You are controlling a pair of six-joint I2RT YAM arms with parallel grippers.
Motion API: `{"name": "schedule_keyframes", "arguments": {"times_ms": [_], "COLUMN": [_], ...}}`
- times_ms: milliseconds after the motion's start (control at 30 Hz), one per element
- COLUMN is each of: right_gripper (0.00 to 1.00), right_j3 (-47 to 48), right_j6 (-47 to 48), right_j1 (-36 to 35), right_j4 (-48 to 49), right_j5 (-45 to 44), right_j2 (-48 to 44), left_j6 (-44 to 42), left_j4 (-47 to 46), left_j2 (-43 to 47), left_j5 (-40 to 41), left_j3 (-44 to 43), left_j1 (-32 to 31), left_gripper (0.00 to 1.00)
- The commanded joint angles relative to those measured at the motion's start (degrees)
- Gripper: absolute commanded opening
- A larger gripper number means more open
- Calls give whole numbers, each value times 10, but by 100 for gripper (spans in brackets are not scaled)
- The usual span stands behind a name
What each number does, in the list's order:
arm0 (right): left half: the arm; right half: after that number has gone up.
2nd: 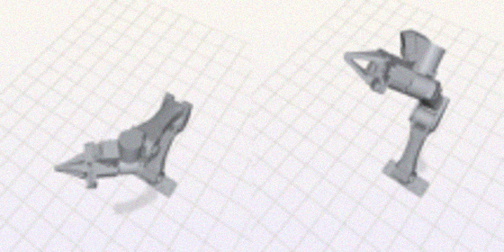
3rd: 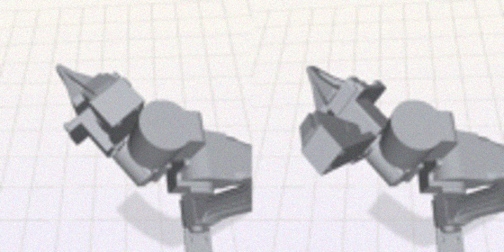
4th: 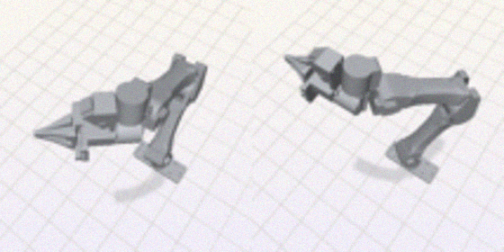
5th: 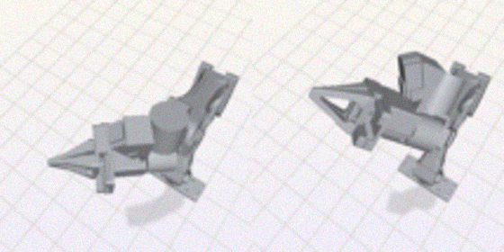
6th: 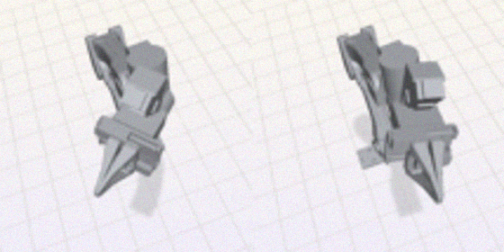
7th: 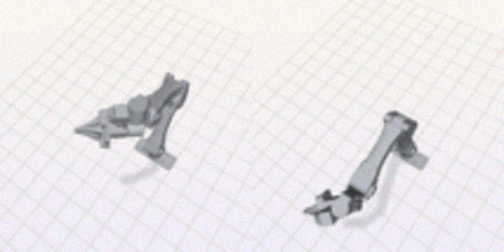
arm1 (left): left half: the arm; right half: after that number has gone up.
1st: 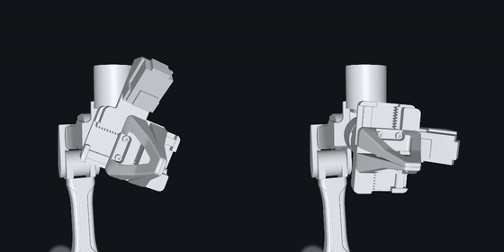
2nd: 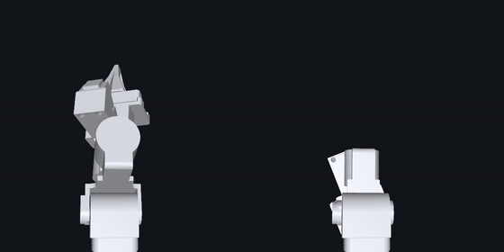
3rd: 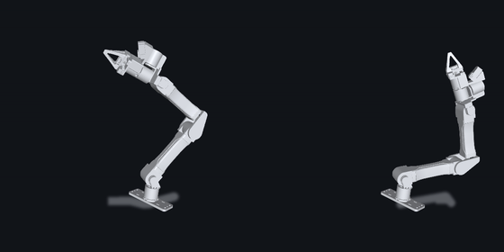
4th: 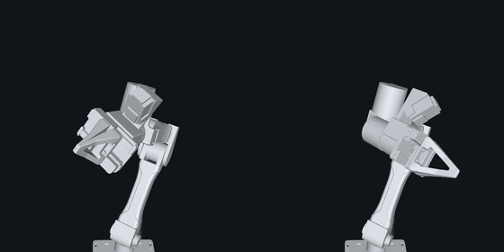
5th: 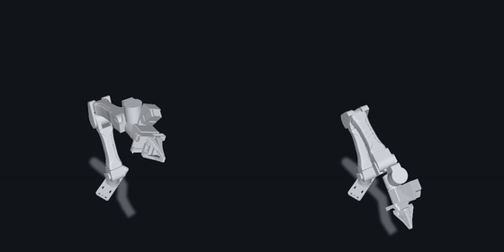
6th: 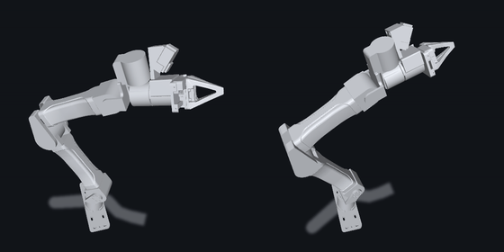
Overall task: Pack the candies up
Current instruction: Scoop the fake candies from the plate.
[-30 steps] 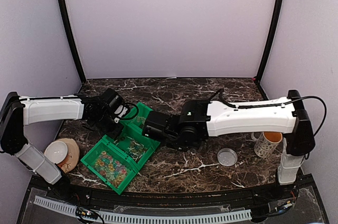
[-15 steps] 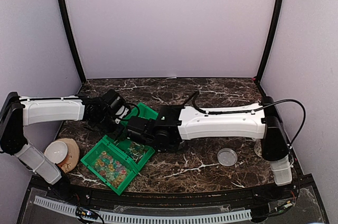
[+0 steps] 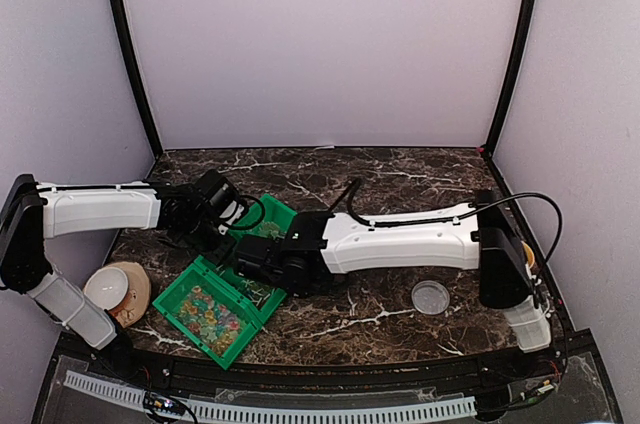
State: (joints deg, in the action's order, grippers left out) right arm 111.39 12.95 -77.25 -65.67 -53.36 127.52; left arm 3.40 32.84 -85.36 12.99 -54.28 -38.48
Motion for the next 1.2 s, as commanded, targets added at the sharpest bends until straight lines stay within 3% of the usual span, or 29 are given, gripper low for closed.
{"name": "schedule_keyframes", "arguments": {"times_ms": [0, 333, 633, 800, 1167], "right_gripper": [0, 0, 0, 0, 0], "right_j3": [14, 42, -95, -141, -172], "right_j6": [38, 105, 114, 95, 82], "right_j1": [-4, 10, 46, 68, 97], "right_j4": [22, 99, 277, 331, 358], "right_j5": [-26, 44, 210, 300, 392], "right_j2": [36, 66, -13, -40, -40], "left_j6": [-4, -8, -9, -10, -11], "left_j4": [-11, -27, -28, -32, -36], "left_j2": [35, 53, 52, 56, 65], "left_j5": [18, 14, 14, 13, 12], "left_j3": [-9, -2, -2, -1, 2], "left_j1": [-2, -4, -4, -4, -4], "left_gripper": [0, 0, 0, 0, 0]}}
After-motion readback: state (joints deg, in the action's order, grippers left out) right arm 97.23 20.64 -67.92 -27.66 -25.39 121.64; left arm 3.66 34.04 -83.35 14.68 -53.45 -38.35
